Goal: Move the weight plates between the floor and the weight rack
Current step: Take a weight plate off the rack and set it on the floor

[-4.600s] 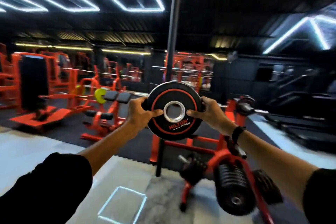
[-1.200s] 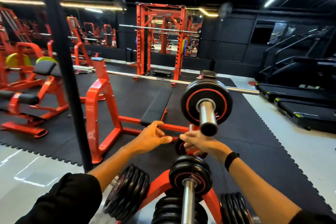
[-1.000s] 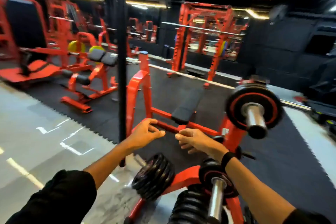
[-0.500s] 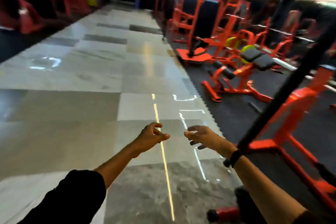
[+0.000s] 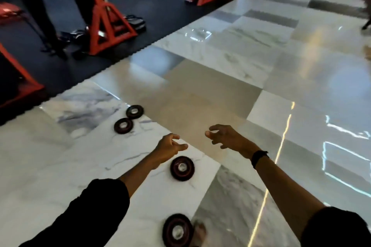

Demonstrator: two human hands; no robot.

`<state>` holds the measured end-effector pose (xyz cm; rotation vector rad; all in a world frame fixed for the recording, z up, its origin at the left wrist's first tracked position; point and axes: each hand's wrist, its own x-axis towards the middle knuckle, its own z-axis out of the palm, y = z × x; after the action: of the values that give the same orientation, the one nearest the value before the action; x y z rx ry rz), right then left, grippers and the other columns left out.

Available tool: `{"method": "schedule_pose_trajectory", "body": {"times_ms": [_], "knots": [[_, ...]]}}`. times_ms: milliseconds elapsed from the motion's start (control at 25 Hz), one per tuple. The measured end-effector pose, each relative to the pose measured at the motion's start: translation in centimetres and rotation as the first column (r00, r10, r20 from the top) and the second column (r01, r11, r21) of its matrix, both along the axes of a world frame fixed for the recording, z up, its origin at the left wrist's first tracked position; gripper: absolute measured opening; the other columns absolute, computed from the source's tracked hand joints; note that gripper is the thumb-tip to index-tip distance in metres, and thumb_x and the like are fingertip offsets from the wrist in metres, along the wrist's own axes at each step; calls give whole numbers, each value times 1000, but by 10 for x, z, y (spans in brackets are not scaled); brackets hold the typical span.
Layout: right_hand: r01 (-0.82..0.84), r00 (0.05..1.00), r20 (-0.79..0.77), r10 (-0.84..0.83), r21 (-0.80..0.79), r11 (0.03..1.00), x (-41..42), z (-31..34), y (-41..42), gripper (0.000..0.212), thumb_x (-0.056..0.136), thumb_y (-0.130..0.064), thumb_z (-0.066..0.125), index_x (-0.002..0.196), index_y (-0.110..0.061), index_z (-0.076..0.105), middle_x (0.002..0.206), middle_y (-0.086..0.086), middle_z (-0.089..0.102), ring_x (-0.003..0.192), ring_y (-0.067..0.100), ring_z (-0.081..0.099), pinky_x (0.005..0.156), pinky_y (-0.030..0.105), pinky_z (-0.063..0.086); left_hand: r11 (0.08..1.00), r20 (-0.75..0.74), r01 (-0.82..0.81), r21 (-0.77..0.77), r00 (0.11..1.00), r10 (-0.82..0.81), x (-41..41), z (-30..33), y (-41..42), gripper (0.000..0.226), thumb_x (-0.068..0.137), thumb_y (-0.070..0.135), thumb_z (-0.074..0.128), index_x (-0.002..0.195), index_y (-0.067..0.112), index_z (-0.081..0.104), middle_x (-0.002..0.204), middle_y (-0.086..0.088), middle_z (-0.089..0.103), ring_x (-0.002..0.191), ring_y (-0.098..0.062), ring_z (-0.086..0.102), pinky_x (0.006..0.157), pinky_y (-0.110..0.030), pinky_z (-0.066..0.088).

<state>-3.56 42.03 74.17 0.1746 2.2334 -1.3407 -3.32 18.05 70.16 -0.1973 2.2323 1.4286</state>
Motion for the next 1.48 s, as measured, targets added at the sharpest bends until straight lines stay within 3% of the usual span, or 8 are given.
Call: {"method": "schedule_pose_trajectory", "body": {"times_ms": [240,440,680,920,1000,1080,1240,1480], "knots": [[66,983,175,-55,-55,996,-12,-53,-28,93,48,-66,63,125,-14,53,122,12,66,99,24,60,79,35,41,997,212,1,-72,977,14,-18,-74,-24,58,83,37,76,129,10,53,112,-15,68,92,-24,68,60,-24,44],[264,916,302,-262,36,964,20,-143,-36,62,89,-50,65,135,-10,51,123,14,65,108,26,65,83,38,52,976,376,193,-101,916,-142,-17,-155,-29,58,85,34,75,131,7,52,112,-17,68,88,-22,64,59,-25,42],[459,769,450,-455,108,882,85,-290,-63,64,90,-46,65,139,-8,50,127,12,63,118,25,60,98,40,50,930,540,338,-144,815,-212,7,-295,-28,65,74,39,80,128,13,55,116,-11,68,109,-24,64,97,-38,51],[511,612,593,-523,208,834,160,-555,-100,70,90,-43,67,143,-6,41,143,17,51,131,30,50,110,37,40,804,623,488,-340,757,-195,71,-541,-36,83,55,59,78,126,19,59,123,-9,64,117,-26,58,103,-40,46],[534,574,589,-568,257,806,170,-621,-106,72,90,-39,68,144,-3,37,145,17,48,134,32,47,101,28,37,683,593,518,-514,791,-153,86,-616,-46,89,43,76,67,119,29,61,125,-6,63,121,-26,54,105,-43,42],[532,567,557,-607,314,786,176,-692,-114,80,87,-41,71,146,-3,32,146,20,44,135,37,43,105,36,39,610,587,539,-581,796,-145,94,-669,-47,95,42,81,60,123,31,56,133,-9,56,127,-31,47,107,-45,37],[448,615,530,-584,374,812,179,-796,-133,101,74,-47,81,147,-8,24,144,22,35,134,44,35,106,55,38,753,617,468,-462,780,-106,96,-755,-32,95,70,41,85,144,10,33,143,-15,41,131,-34,45,102,-37,45],[423,633,337,-697,603,676,178,-845,-153,96,59,-32,89,136,-16,34,133,15,37,122,38,39,83,47,53,659,464,401,-636,881,-88,109,-805,-17,102,51,42,92,129,13,33,136,-12,37,122,-36,46,76,-35,44]]}}
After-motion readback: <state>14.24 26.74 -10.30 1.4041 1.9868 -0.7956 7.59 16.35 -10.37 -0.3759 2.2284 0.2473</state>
